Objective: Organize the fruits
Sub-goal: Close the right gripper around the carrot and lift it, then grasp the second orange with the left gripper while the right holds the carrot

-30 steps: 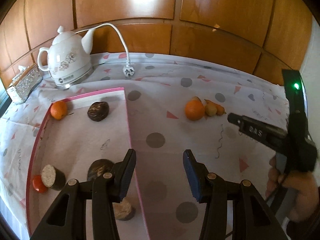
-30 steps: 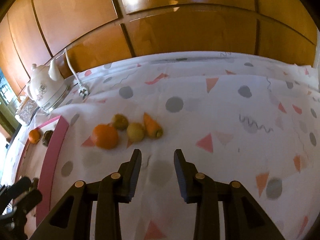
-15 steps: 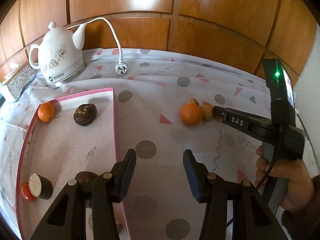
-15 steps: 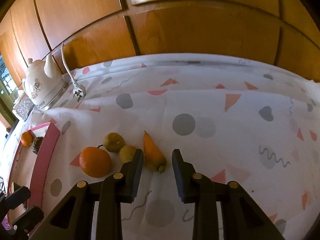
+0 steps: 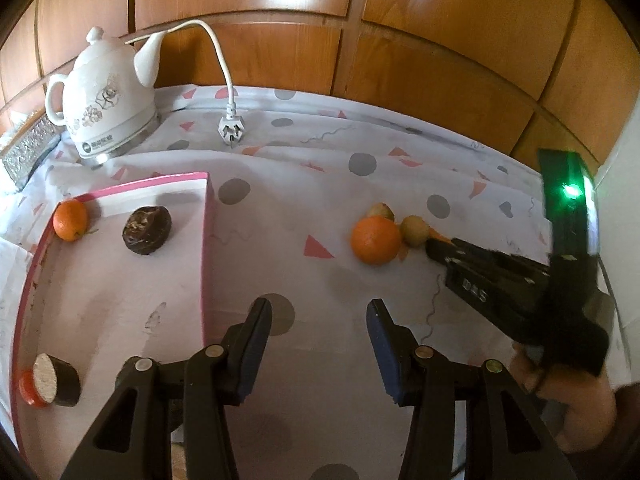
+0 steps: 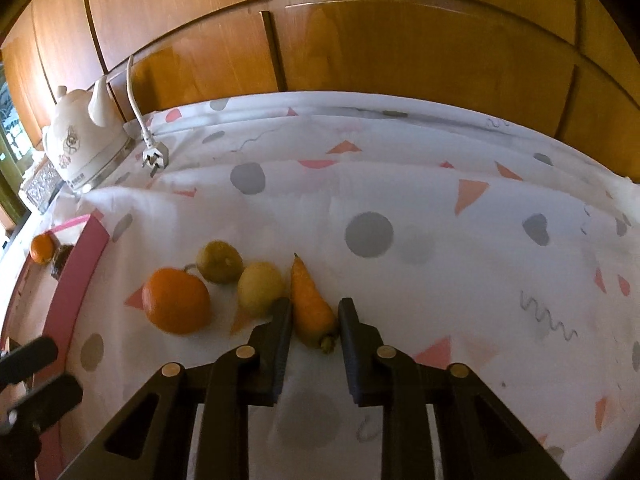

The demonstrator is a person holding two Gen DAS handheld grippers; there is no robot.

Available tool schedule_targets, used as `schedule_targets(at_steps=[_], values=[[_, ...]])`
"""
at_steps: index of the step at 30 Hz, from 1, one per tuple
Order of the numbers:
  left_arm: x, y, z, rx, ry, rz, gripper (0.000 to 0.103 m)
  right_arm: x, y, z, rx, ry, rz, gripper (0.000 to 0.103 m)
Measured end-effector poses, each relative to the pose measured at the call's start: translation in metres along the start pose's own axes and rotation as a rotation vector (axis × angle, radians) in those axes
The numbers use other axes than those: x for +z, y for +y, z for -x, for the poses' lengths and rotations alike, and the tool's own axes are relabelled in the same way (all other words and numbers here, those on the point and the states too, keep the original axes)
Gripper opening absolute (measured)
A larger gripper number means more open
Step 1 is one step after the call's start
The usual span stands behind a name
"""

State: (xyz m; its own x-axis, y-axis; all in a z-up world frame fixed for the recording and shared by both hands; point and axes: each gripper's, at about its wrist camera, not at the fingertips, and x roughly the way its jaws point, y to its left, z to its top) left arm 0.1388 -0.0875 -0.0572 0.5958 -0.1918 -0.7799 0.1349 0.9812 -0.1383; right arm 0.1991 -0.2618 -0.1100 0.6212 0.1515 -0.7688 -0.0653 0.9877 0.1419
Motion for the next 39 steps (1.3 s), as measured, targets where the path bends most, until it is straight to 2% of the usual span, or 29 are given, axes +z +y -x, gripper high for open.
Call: schedule_targets(at_steps=[10,12,17,35,37,39], values=[[0.007,-0.006,-0.015,0.005,0.020,0.017,0.050,-0.023,-0.011,0.018,-0.067,-0.004,0.003,0.022],[0.011,-0.008,-0.019,-0.001,0.023,0.032,0.055,-0.026,-0.012,0.020,-0.077,-0.010,0.000,0.022],[0.022,-0.017,-0.027,-0.013,0.006,0.030,0.060,-0.027,-0.013,0.020,-0.071,-0.018,-0.007,0.022],[0.043,-0.034,-0.063,-0.026,0.028,0.021,0.060,-0.028,-0.018,0.021,-0.040,-0.032,-0.035,0.022],[0.043,-0.032,-0.066,-0.029,0.034,0.027,0.059,-0.028,-0.019,0.022,-0.037,-0.032,-0.038,0.022],[0.043,-0.031,-0.068,-0.072,0.031,0.024,0.044,-0.028,-0.020,0.022,-0.032,-0.031,-0.044,0.022]])
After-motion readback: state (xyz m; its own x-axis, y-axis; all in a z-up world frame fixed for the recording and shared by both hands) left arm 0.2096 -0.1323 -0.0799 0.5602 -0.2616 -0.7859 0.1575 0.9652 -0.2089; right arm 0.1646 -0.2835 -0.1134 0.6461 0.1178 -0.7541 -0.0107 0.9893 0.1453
